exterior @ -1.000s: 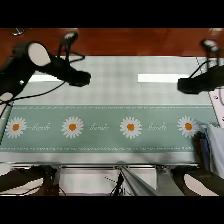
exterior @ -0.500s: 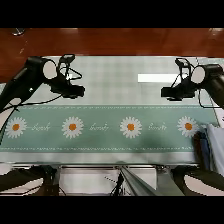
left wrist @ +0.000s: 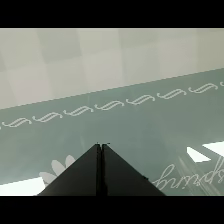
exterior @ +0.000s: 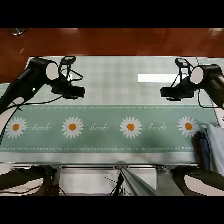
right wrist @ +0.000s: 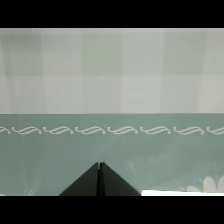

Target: Fold the shirts.

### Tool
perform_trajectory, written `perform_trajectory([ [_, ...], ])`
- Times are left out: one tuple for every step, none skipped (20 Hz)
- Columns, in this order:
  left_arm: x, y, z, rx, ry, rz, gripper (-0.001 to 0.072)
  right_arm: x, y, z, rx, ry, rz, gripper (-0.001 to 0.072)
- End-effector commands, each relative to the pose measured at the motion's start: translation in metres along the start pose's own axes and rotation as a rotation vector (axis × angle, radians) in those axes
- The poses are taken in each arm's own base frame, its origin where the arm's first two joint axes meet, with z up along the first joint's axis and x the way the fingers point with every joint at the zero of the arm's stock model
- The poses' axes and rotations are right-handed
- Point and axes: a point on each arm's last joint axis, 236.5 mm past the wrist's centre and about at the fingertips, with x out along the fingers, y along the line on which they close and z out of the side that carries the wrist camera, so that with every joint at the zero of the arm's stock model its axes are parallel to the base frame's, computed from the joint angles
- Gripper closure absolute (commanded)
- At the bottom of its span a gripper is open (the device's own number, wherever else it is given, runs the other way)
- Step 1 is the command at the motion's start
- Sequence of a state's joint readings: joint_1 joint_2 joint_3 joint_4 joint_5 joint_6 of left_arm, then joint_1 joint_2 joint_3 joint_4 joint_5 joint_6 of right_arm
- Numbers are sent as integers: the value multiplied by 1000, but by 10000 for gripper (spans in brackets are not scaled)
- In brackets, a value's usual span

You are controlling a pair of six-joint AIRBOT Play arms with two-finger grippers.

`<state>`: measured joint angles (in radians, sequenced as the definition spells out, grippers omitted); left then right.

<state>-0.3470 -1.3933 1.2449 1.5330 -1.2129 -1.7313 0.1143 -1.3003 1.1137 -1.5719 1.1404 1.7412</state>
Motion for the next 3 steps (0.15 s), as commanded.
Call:
perform_trajectory([
  [2, 0, -1, 2, 6, 2, 685, 0, 0, 0, -1, 0, 0, 684],
  [2, 0, -1, 2, 6, 2, 685, 0, 0, 0, -1, 0, 0, 684],
  [2, 0, -1, 2, 6, 2, 685, 0, 0, 0, -1, 0, 0, 685],
])
